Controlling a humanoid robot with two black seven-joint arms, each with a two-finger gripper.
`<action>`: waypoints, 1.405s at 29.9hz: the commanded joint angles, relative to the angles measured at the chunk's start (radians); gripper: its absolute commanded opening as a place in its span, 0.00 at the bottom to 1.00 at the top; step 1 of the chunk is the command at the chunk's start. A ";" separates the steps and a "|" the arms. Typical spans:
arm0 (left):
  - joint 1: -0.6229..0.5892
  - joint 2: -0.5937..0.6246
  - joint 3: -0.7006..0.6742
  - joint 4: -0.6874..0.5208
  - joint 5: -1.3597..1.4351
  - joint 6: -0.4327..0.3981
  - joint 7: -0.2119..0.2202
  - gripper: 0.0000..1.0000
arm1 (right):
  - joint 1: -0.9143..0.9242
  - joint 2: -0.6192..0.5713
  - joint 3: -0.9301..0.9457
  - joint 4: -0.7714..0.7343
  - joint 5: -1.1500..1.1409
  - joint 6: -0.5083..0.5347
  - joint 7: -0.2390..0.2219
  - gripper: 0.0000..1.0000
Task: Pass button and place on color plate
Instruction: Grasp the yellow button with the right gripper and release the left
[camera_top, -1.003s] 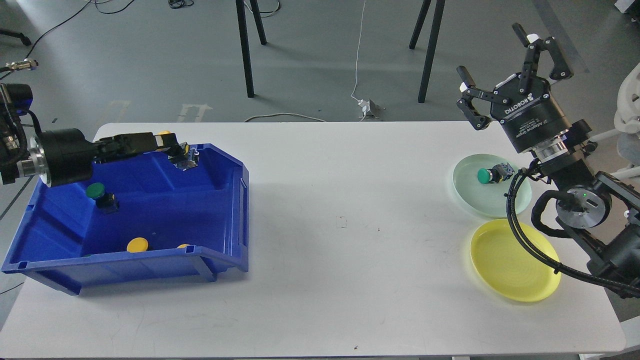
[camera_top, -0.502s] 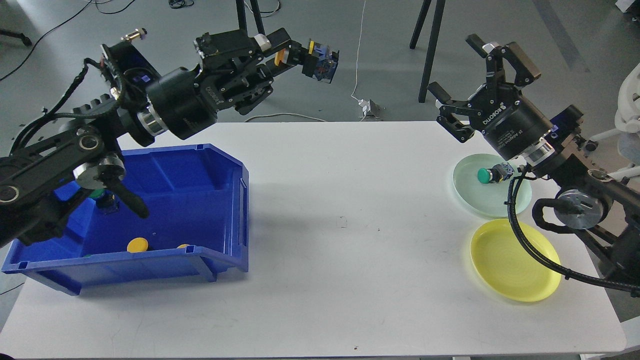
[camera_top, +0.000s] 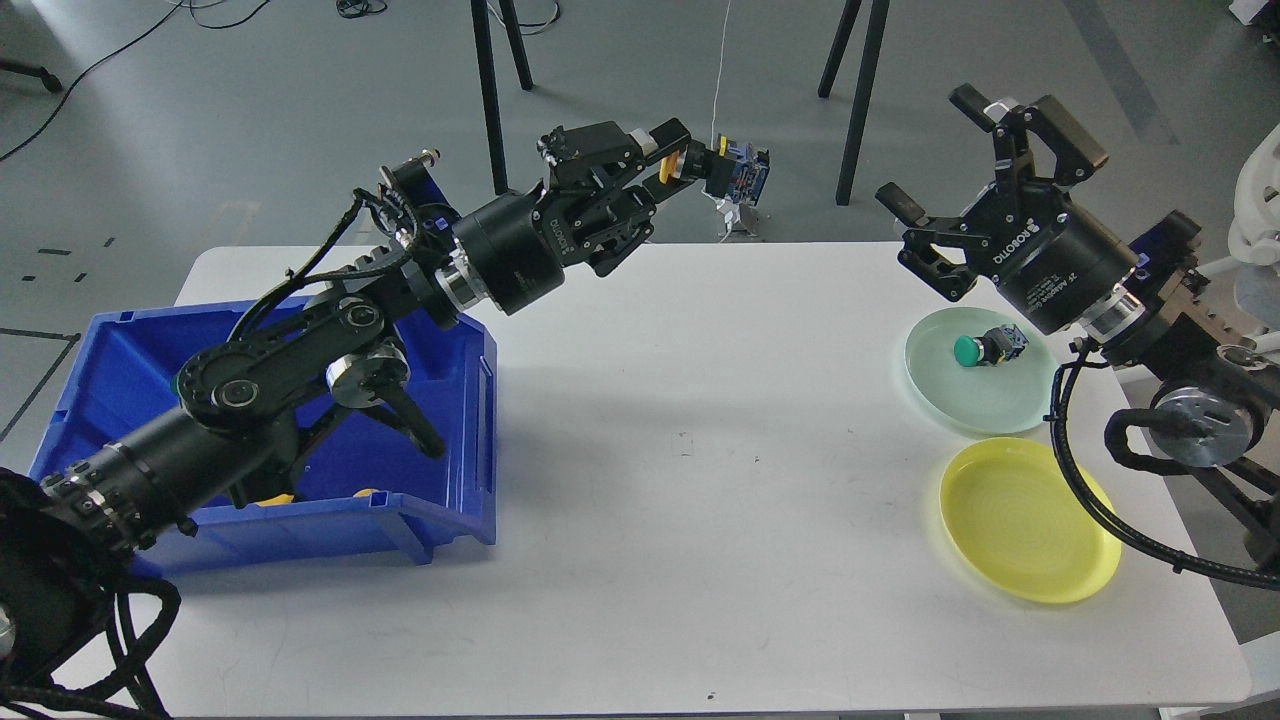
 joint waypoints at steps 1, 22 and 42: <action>0.000 0.000 0.002 -0.001 0.000 0.000 0.000 0.32 | 0.023 0.071 -0.010 -0.008 -0.001 0.000 0.000 0.98; 0.000 0.000 0.002 -0.003 0.000 0.000 0.000 0.32 | 0.109 0.213 -0.119 -0.046 0.005 -0.008 0.000 0.73; 0.002 0.000 0.002 -0.001 0.003 0.000 0.000 0.41 | 0.107 0.217 -0.118 -0.045 0.002 -0.030 0.000 0.00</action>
